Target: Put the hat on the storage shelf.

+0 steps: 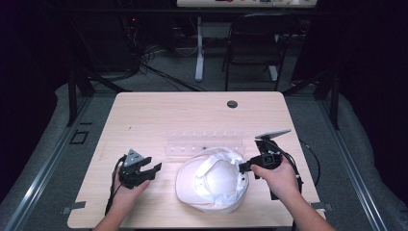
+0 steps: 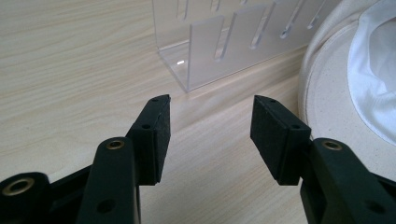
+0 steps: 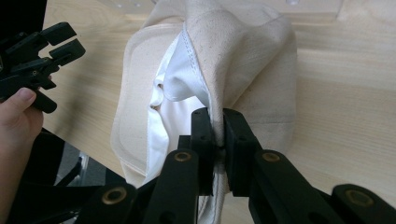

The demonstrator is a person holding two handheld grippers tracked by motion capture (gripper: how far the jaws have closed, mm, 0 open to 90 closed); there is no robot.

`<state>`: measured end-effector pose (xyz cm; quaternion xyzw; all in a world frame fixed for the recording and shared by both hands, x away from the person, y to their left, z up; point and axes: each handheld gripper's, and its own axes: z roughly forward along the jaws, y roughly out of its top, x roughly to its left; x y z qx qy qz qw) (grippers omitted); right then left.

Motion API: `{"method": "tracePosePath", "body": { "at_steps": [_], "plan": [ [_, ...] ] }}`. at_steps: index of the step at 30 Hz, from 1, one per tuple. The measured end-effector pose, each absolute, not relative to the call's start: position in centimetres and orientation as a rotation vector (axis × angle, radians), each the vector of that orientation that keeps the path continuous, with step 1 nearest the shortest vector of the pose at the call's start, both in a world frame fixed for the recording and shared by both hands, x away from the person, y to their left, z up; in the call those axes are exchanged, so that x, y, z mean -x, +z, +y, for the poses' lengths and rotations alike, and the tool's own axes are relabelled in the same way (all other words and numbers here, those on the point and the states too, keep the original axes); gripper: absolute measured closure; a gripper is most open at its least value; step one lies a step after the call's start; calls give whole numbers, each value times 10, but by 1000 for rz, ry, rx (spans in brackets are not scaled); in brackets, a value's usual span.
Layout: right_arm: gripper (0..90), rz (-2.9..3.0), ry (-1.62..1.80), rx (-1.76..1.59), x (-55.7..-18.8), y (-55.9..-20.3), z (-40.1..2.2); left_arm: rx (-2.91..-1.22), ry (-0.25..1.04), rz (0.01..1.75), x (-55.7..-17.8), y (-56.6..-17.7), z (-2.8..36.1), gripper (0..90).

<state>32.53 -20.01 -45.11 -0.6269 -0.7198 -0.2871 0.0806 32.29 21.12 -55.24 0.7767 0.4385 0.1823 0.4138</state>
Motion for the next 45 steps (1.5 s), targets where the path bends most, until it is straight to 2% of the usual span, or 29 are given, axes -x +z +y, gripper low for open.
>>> {"method": "tracePosePath", "body": {
  "at_steps": [15, 28, 30, 36, 45],
  "plan": [
    [840, -2193, -834, 1884, -333, -415, -189, -1936, 457, 1096, -321, -551, 211, 482],
    [840, -2218, -822, 1877, -330, -391, -191, -1939, 510, 1112, -320, -551, 211, 479],
    [840, -2208, -825, 1883, -330, -390, -192, -1916, 466, 1144, -321, -549, 212, 478],
    [841, -2193, -835, 1894, -330, -387, -198, -1922, 453, 1123, -321, -550, 213, 447],
    [840, -2165, -882, 1883, -329, -383, -197, -1942, 455, 1093, -318, -547, 213, 519]
  ]
}}
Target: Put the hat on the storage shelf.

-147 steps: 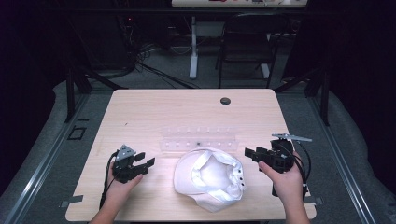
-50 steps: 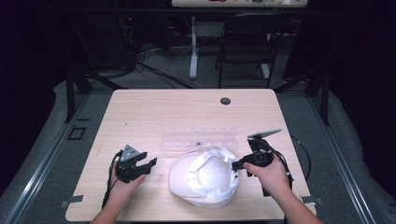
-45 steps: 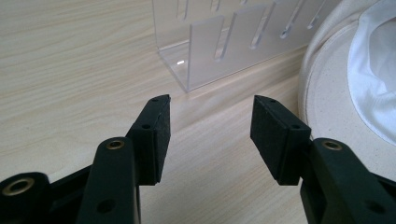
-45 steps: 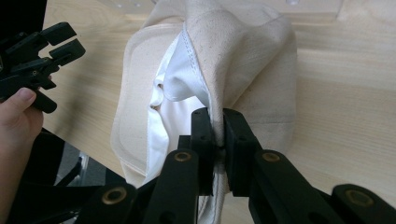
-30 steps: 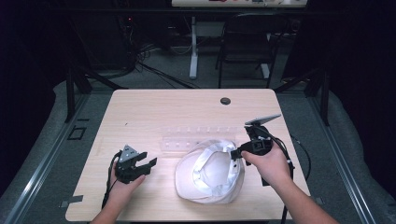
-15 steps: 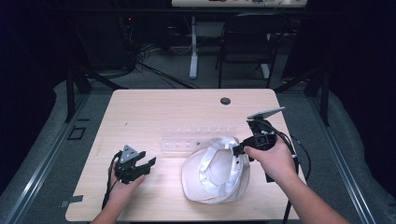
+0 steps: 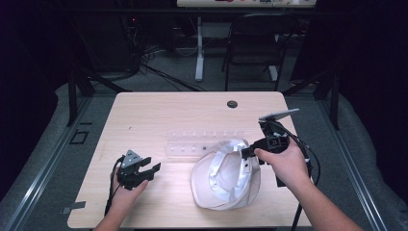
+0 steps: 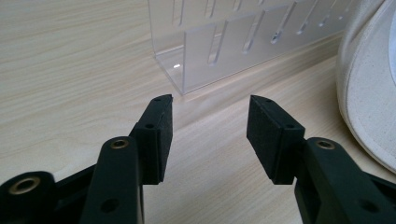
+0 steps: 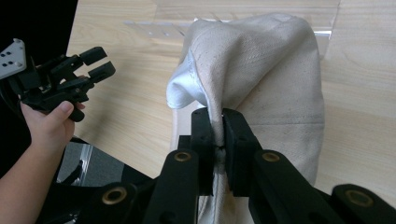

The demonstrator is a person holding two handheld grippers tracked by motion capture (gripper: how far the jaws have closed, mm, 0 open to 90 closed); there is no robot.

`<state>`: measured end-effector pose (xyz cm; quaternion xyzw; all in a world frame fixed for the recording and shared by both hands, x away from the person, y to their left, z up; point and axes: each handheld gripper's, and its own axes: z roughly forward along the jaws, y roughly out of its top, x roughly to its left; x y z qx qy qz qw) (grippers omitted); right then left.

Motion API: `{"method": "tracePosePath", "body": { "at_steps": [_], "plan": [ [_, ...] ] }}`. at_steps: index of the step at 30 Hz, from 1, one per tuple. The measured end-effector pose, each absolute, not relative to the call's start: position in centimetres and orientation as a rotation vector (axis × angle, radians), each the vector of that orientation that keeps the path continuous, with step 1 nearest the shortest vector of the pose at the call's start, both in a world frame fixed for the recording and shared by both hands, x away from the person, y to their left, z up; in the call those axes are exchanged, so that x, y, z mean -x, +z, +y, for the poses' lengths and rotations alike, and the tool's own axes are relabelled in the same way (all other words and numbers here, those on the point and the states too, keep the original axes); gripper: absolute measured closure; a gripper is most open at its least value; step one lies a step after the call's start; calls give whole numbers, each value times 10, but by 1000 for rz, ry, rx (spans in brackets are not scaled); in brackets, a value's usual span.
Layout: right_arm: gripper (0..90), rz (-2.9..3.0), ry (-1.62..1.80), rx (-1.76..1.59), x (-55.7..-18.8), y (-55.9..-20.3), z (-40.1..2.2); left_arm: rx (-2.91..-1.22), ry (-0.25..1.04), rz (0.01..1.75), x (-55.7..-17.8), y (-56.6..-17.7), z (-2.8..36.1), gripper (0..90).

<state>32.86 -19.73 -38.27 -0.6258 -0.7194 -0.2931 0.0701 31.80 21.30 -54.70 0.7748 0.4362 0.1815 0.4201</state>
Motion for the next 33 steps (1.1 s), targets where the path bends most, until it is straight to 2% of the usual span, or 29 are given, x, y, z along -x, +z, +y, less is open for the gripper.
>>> {"method": "tracePosePath", "body": {
  "at_steps": [13, 33],
  "plan": [
    [840, -2142, -916, 1843, -331, -376, -196, -1950, 434, 1105, -318, -546, 214, 587],
    [840, -1999, -1130, 1681, -326, -360, -189, -1944, 423, 1088, -315, -545, 210, 583]
  ]
}}
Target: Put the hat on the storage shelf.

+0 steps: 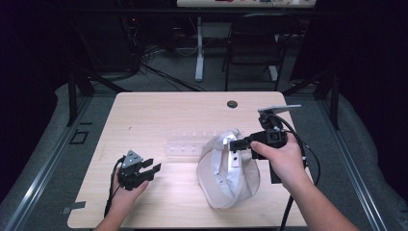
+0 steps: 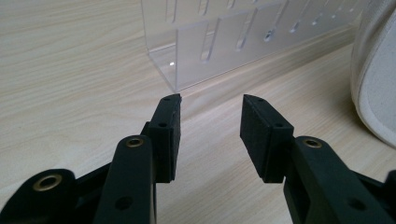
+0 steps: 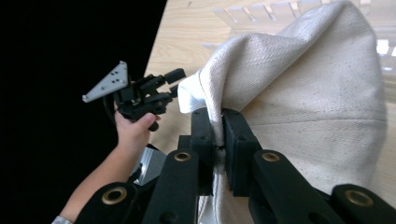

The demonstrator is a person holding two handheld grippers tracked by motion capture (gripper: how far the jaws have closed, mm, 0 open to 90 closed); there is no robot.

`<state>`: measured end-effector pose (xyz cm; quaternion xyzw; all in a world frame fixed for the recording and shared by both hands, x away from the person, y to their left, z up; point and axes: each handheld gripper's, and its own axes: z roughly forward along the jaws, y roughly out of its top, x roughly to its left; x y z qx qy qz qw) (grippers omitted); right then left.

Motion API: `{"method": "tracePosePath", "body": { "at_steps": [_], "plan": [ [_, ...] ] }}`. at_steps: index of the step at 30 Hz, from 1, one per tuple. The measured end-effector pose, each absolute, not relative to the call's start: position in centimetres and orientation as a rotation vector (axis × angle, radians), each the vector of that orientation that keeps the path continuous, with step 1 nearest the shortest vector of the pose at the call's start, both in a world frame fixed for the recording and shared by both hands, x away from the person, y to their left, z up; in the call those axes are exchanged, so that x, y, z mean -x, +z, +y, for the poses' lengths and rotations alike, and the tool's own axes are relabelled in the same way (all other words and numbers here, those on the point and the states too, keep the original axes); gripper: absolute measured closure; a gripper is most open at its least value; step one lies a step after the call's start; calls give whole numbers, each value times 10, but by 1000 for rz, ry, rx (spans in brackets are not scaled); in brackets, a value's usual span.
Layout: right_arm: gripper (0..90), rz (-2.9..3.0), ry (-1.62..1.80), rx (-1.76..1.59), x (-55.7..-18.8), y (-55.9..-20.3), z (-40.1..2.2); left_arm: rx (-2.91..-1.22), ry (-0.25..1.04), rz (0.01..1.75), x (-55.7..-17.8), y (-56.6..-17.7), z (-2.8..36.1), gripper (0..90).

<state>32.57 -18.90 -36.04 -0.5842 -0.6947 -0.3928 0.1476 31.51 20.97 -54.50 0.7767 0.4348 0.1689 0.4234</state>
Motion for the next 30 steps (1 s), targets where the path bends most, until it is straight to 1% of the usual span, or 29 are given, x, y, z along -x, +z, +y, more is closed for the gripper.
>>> {"method": "tracePosePath", "body": {
  "at_steps": [3, 7, 16, 25, 30],
  "plan": [
    [841, -1983, -1184, 1676, -324, -355, -192, -1909, 411, 1080, -314, -544, 208, 558],
    [841, -1954, -1245, 1671, -324, -350, -196, -1910, 402, 1076, -312, -544, 204, 545],
    [840, -1933, -1306, 1671, -327, -337, -203, -1933, 438, 1003, -306, -541, 192, 524],
    [841, -1926, -1347, 1684, -335, -323, -203, -1923, 419, 927, -299, -530, 181, 524],
    [841, -1920, -1360, 1695, -341, -314, -204, -1931, 393, 926, -298, -529, 175, 522]
  ]
}}
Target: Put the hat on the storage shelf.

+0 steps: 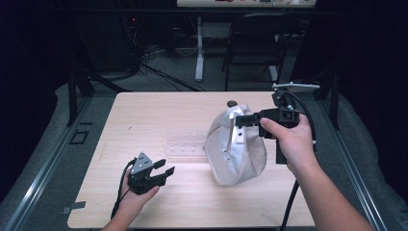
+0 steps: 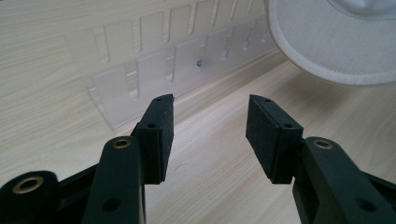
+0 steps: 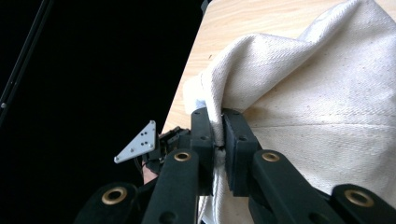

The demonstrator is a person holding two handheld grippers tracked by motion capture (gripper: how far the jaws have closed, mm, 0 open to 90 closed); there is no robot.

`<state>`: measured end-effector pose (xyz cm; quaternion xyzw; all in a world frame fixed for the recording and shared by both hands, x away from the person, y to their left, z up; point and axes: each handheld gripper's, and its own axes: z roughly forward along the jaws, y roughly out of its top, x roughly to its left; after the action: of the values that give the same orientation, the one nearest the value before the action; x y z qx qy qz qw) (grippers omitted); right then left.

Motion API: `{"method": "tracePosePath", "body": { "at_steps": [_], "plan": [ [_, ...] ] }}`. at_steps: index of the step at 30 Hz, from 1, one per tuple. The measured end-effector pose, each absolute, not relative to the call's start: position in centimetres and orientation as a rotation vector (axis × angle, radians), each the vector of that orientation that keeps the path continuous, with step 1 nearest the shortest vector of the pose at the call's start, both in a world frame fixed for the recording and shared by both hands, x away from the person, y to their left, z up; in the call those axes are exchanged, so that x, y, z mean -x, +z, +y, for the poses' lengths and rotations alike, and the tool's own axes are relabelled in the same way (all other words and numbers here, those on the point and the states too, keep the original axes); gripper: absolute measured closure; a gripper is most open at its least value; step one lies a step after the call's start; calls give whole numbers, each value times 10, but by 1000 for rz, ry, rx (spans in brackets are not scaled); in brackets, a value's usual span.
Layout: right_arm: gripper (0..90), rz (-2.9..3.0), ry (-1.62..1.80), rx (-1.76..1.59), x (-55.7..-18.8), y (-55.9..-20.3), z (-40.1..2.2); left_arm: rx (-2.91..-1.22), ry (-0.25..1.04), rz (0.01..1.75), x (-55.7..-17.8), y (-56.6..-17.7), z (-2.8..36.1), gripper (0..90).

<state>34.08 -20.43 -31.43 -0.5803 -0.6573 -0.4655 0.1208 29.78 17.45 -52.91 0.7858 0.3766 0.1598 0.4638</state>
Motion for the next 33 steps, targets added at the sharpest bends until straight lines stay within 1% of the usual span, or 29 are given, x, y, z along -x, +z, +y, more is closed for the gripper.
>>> {"method": "tracePosePath", "body": {
  "at_steps": [13, 20, 24, 28, 30, 33],
  "plan": [
    [840, -1901, -1371, 1764, -357, -295, -201, -1930, 421, 845, -289, -518, 157, 499],
    [840, -1886, -1392, 1794, -368, -285, -196, -1937, 424, 795, -290, -510, 137, 489],
    [840, -1871, -1404, 1808, -376, -284, -193, -1949, 440, 768, -295, -501, 125, 468],
    [840, -1854, -1408, 1814, -383, -284, -190, -2000, 440, 777, -302, -497, 114, 502],
    [840, -1841, -1413, 1814, -387, -284, -189, -2012, 463, 775, -304, -496, 110, 507],
    [840, -1832, -1405, 1824, -391, -285, -188, -2012, 461, 774, -308, -495, 104, 506]
  ]
}}
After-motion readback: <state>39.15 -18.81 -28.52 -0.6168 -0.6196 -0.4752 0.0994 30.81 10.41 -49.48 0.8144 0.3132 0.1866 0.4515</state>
